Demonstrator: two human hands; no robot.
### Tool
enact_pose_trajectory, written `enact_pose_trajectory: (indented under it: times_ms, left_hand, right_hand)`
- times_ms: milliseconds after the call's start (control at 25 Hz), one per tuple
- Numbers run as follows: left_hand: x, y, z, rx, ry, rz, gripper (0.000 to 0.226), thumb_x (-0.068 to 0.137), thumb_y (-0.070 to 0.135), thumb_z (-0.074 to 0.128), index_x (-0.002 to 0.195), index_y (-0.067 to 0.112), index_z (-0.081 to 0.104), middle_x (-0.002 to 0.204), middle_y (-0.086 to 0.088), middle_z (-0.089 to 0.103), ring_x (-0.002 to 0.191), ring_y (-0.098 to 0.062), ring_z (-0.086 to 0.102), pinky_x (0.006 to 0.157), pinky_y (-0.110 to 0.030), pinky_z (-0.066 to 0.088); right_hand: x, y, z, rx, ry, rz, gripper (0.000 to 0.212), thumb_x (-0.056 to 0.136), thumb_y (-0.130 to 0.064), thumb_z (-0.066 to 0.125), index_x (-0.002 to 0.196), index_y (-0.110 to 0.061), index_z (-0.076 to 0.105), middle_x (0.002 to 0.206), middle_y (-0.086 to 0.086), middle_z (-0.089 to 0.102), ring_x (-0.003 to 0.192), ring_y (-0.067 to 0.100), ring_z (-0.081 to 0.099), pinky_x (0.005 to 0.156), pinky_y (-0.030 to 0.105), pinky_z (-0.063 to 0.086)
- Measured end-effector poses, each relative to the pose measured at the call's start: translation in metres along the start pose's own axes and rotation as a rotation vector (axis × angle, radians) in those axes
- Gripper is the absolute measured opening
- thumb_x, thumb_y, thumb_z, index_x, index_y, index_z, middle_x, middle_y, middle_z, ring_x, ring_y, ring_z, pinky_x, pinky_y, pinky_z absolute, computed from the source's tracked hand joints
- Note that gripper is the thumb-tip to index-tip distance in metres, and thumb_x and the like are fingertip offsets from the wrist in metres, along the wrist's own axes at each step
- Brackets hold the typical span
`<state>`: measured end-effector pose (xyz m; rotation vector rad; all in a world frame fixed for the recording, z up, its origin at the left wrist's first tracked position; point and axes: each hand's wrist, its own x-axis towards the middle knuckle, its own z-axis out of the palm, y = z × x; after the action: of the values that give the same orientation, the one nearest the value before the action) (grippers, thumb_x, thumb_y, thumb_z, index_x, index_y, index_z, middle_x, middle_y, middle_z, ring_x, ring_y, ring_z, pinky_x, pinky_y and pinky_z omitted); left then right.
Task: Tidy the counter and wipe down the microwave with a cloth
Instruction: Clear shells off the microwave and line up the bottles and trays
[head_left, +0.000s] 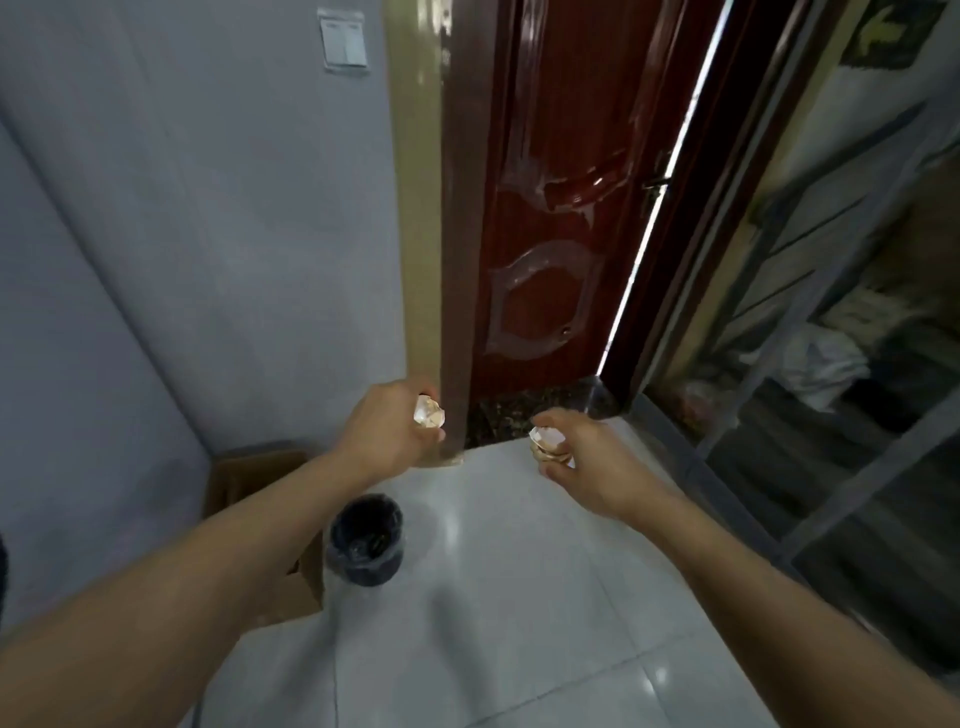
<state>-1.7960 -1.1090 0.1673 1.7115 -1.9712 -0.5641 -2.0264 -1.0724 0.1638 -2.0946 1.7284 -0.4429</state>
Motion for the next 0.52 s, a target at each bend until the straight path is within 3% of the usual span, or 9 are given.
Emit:
enact_pose_trajectory:
  times_ms: [200, 520]
  left_hand:
    - [0.035, -0.01, 0.014, 0.048, 0.063, -0.131, 0.026, 0.077, 0.02, 0.071, 0.1, 0.019, 0.058, 0.098, -0.006, 0.067, 0.091, -0.026, 0.06, 0.077, -0.037, 0.05]
    - [0.115, -0.078, 0.019, 0.085, 0.151, -0.325, 0.029, 0.079, 0.021, 0.069, 0.105, 0.017, 0.058, 0.101, -0.007, 0.067, 0.092, -0.026, 0.062, 0.07, -0.027, 0.045]
  right_hand:
    - [0.084, 0.032, -0.003, 0.008, -0.111, -0.151, 0.045, 0.083, -0.013, 0.067, 0.125, -0.018, 0.053, 0.122, 0.005, 0.056, 0.106, 0.021, 0.055, 0.08, 0.021, 0.036]
    - [0.237, 0.025, 0.041, -0.011, -0.258, -0.374, 0.044, 0.082, -0.008, 0.065, 0.124, -0.013, 0.053, 0.123, 0.006, 0.056, 0.109, 0.025, 0.054, 0.09, 0.029, 0.042]
